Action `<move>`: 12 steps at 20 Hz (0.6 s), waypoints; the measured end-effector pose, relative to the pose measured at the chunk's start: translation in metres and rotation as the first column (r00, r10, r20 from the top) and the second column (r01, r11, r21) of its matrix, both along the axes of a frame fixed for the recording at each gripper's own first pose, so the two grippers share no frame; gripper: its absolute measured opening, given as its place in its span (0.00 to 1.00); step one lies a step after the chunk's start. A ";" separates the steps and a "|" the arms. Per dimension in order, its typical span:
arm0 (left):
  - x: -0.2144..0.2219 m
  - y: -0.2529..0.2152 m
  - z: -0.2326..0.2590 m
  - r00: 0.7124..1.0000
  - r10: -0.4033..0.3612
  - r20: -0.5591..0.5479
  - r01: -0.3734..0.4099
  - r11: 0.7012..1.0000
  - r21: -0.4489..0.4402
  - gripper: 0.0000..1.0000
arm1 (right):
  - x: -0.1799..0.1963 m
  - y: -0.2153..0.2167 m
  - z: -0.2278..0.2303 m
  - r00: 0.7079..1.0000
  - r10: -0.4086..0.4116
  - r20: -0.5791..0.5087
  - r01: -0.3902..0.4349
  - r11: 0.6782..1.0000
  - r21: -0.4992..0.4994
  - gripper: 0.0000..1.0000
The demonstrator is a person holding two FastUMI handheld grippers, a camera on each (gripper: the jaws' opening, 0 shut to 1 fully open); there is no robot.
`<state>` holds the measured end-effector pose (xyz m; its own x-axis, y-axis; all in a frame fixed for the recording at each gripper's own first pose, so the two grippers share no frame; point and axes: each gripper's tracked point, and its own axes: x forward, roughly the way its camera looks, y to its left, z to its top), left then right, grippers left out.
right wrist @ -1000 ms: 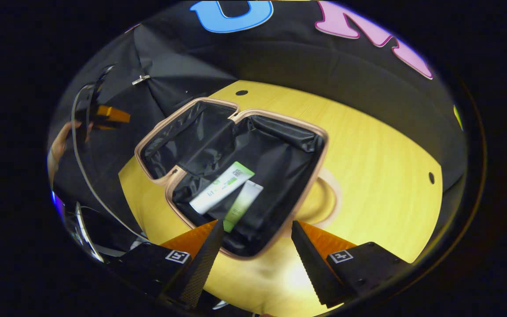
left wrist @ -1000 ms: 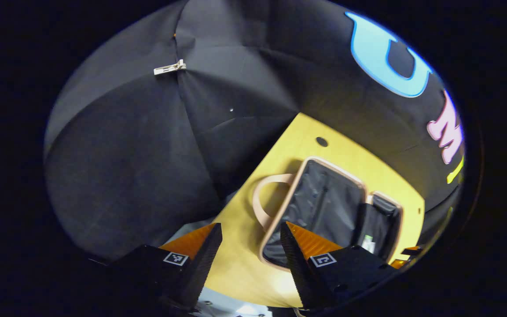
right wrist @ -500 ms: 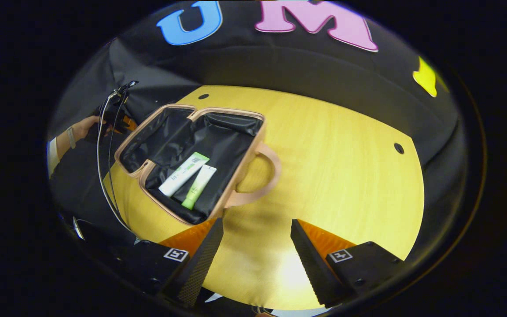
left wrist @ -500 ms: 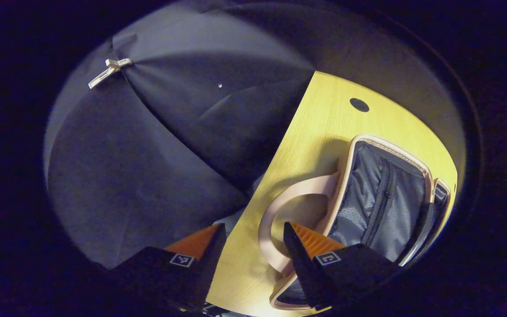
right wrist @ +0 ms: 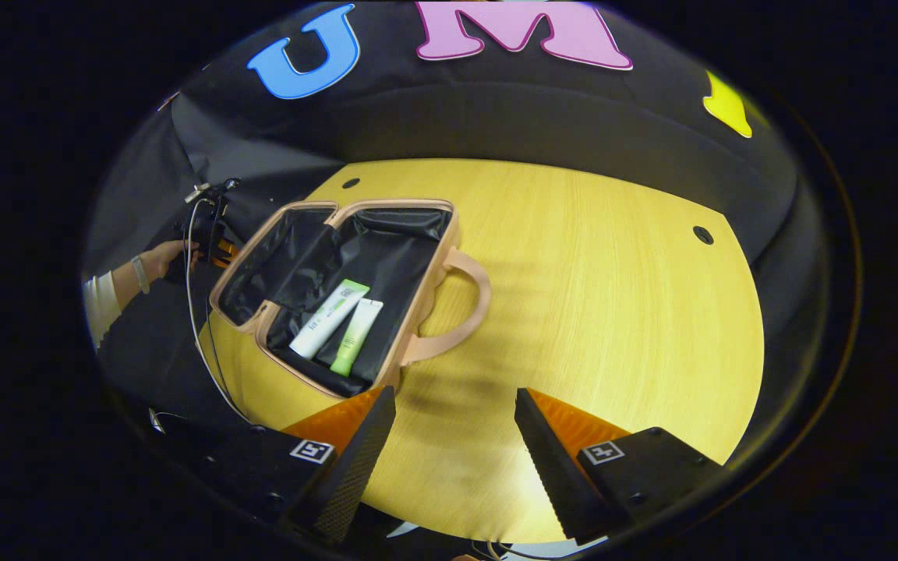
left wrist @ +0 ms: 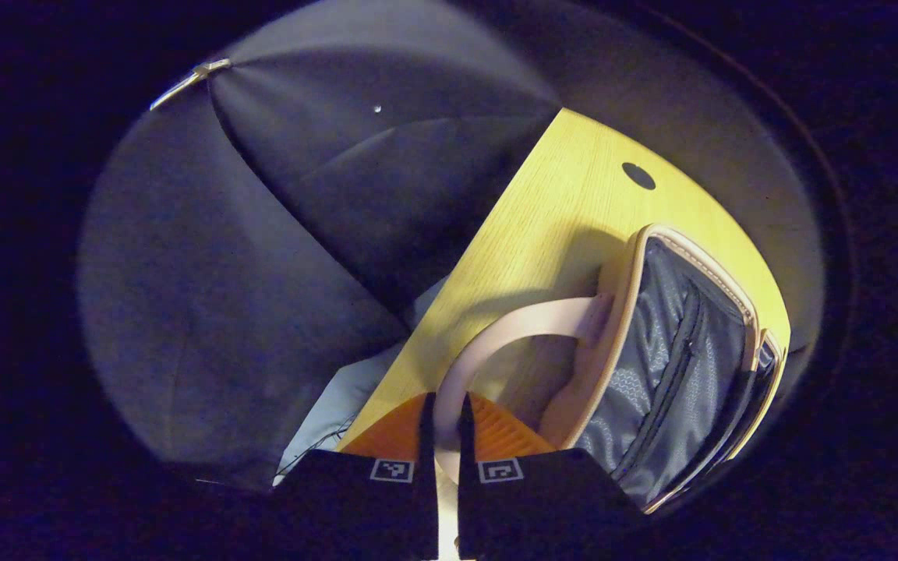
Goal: First open the suitcase, pack the skin care products into it, and then close the suitcase.
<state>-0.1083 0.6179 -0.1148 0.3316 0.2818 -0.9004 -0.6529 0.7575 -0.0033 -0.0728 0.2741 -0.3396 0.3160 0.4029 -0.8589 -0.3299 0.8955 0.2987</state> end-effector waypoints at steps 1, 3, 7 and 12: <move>-0.001 -0.001 0.012 1.000 0.005 0.013 -0.005 1.000 0.013 0.12 | 0.003 0.002 0.003 1.000 0.005 0.012 -0.005 1.000 0.006 0.99; 0.004 -0.002 0.036 0.998 -0.011 0.054 0.008 0.998 0.065 0.12 | 0.011 0.007 0.010 0.999 0.004 0.044 -0.005 1.000 0.025 0.99; 0.011 -0.032 0.113 0.976 -0.167 0.141 0.136 0.969 0.209 0.06 | 0.017 0.021 0.024 0.998 -0.009 0.063 0.002 0.995 0.098 0.98; 0.030 -0.120 0.229 0.900 -0.336 0.279 0.249 0.919 0.305 0.06 | 0.022 0.013 0.038 0.991 -0.005 0.133 -0.015 0.990 0.143 0.98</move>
<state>-0.0782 0.4979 0.1147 0.6917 0.3324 -0.6412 -0.3978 0.9163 0.0460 -0.0513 0.2874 -0.3012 0.4208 0.5206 -0.7429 -0.3796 0.8449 0.3770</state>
